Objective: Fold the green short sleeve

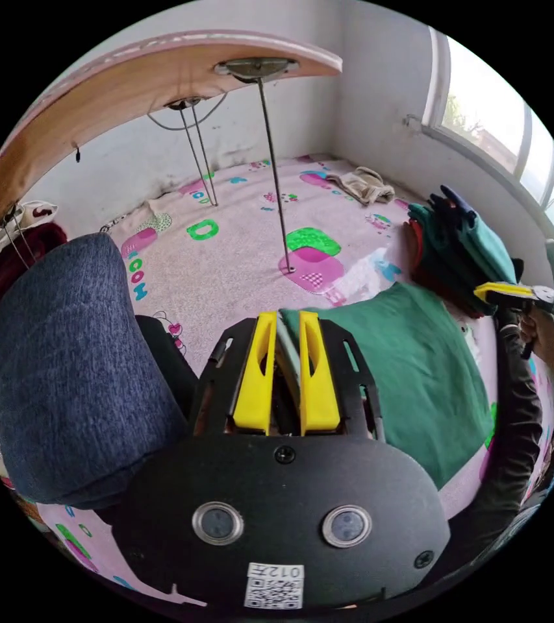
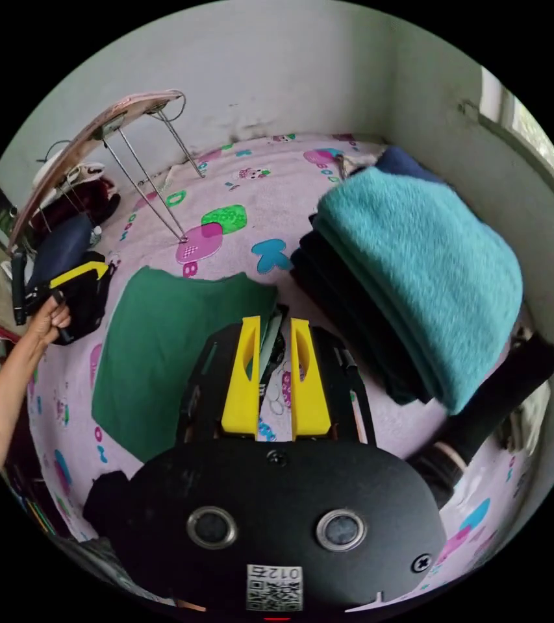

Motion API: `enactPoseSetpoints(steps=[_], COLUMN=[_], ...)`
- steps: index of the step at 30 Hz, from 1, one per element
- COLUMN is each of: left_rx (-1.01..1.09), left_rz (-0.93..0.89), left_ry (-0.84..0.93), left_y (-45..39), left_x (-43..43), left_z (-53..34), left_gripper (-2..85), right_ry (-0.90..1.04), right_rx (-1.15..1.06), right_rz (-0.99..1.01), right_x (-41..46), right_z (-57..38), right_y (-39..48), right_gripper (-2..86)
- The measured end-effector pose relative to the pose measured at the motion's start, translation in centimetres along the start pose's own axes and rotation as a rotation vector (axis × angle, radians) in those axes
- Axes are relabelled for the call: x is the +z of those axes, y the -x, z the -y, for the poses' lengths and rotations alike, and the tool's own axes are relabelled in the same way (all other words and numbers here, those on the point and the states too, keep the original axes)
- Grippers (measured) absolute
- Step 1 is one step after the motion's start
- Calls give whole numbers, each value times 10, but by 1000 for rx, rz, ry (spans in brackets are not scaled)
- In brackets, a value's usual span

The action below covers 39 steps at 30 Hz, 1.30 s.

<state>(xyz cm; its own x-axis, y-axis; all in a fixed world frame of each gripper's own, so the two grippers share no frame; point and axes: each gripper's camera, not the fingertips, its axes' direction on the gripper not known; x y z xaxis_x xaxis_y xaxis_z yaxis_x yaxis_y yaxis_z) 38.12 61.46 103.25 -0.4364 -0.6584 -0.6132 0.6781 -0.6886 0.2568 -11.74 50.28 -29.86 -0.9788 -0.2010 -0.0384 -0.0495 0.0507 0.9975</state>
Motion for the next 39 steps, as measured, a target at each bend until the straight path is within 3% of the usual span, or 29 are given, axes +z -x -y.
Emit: enactPoseSetpoints(steps=[8, 14, 18, 22, 25, 32, 39], left_rx=[64, 90, -129, -532, -690, -654, -616], left_rz=[-221, -220, -313, -486, -567, -565, -449], left_ry=[23, 180, 304, 316, 296, 342, 395], left_y=[-24, -51, -35, -5, 4, -17, -45], left_x=[-10, -11, 14, 40, 54, 75, 87], left_z=[6, -34, -57, -74, -74, -44, -20], left_gripper=[35, 47, 55, 55, 53, 48, 49], right_ry=[175, 368, 414, 410, 383, 329, 344], right_rx=[112, 281, 368, 462, 488, 513, 511], right_rz=[313, 464, 527, 590, 572, 586, 588], right_x=[12, 17, 26, 30, 22, -7, -37], right_z=[-96, -155, -171, -181, -186, -192, -195], right_y=[-35, -69, -81, -89, -91, -97, -93], right_gripper=[63, 58, 62, 64, 64, 52, 53])
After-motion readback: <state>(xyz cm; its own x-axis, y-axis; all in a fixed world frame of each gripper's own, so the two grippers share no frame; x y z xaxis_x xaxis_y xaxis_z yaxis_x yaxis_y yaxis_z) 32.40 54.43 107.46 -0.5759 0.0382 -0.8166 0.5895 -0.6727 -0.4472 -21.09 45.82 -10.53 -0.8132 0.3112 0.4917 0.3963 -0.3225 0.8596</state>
